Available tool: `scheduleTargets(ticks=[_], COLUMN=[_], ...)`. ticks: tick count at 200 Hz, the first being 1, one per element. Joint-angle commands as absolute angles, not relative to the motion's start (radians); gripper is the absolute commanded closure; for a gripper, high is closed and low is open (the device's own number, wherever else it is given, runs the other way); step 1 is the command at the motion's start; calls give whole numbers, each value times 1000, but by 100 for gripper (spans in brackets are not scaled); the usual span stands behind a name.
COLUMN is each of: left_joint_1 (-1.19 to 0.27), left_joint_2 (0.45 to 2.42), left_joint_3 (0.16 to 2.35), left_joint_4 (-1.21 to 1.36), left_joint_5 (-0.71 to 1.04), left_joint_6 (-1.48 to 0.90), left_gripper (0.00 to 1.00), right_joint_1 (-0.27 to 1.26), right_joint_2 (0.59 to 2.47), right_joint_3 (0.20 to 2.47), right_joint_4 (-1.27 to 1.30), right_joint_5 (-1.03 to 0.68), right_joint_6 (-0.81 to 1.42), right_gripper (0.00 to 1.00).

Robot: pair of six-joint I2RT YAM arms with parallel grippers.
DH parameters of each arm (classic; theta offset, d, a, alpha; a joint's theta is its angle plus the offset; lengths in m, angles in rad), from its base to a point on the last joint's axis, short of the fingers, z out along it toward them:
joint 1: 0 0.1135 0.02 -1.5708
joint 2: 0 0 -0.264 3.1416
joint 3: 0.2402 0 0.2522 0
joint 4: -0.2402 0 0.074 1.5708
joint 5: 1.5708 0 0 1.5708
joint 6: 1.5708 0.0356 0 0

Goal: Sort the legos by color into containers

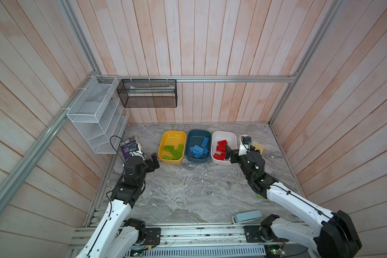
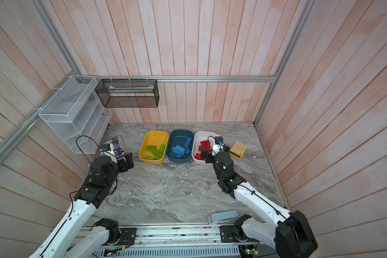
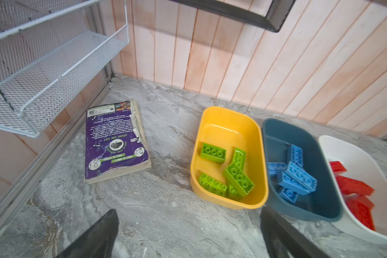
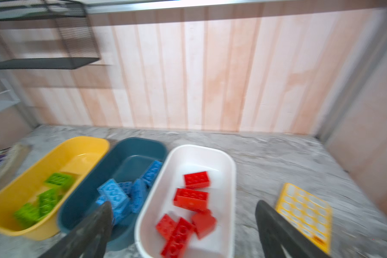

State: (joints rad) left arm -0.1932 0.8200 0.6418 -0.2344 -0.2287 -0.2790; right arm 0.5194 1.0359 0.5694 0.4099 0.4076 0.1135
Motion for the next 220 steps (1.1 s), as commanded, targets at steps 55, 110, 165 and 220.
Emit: scheduleTargets(ticks=[55, 110, 165, 220], left_joint_1=[-43, 5, 9, -43], left_joint_2=[1190, 1369, 1510, 1566], left_joint_3=[482, 422, 426, 205], left_joint_4=[283, 592, 835, 1308], left_joint_5=[-260, -146, -41, -62], left_joint_6=[-152, -84, -17, 47], left_gripper=[0, 0, 0, 0], right_joint_1=[233, 157, 84, 56], right_joint_2=[952, 1258, 1421, 1534], right_joint_3=[199, 166, 100, 216], right_joint_4=[741, 1040, 1405, 1289], right_joint_5=[609, 580, 423, 195], right_joint_6=[178, 144, 105, 50], right_gripper=[1, 1, 1, 1])
